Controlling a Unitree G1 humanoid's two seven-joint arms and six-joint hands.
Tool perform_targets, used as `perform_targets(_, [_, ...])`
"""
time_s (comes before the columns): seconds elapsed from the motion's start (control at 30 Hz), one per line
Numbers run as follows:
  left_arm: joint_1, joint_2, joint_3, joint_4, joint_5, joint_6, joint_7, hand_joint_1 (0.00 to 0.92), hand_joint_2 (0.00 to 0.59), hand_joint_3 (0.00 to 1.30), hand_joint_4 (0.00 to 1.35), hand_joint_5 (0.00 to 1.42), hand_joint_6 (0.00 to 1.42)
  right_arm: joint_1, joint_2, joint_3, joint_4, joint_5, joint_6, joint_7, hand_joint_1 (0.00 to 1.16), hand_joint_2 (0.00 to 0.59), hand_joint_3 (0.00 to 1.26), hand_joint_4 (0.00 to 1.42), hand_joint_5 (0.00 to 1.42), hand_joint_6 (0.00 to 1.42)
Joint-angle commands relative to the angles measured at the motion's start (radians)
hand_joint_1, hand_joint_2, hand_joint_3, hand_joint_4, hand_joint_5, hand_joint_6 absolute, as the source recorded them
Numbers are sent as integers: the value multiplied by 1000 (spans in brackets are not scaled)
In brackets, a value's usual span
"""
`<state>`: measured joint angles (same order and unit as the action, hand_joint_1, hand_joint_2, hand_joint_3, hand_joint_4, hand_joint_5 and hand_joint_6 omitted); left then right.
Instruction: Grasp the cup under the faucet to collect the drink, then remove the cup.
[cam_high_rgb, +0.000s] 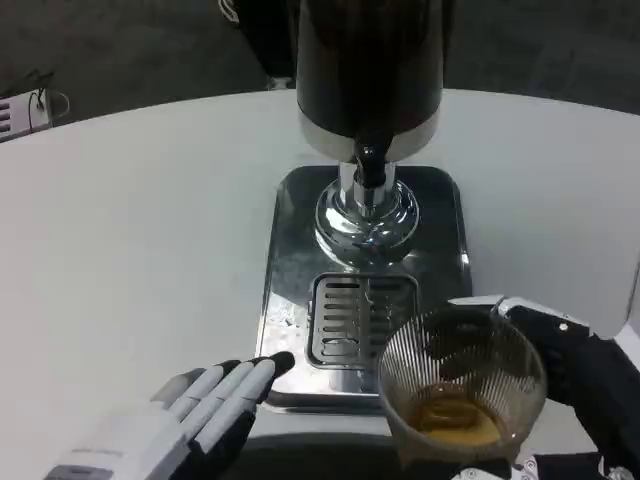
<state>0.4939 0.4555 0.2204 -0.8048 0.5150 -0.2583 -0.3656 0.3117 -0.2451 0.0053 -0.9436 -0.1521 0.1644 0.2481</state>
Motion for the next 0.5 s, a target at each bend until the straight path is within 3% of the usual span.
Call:
perform_targets(0.03, [-1, 3, -5, -1, -1, 3, -9, 0, 59, 0, 0, 0, 0, -3, 6, -7, -26, 14, -16, -8, 991, 209, 1155, 1396, 1424, 1353])
perform_targets(0.5, [1, 4, 6, -6, -7, 7, -16, 0, 59, 0, 0, 0, 0, -4, 10, -3, -25, 13, -17, -10, 991, 209, 1146, 1396, 1424, 1353])
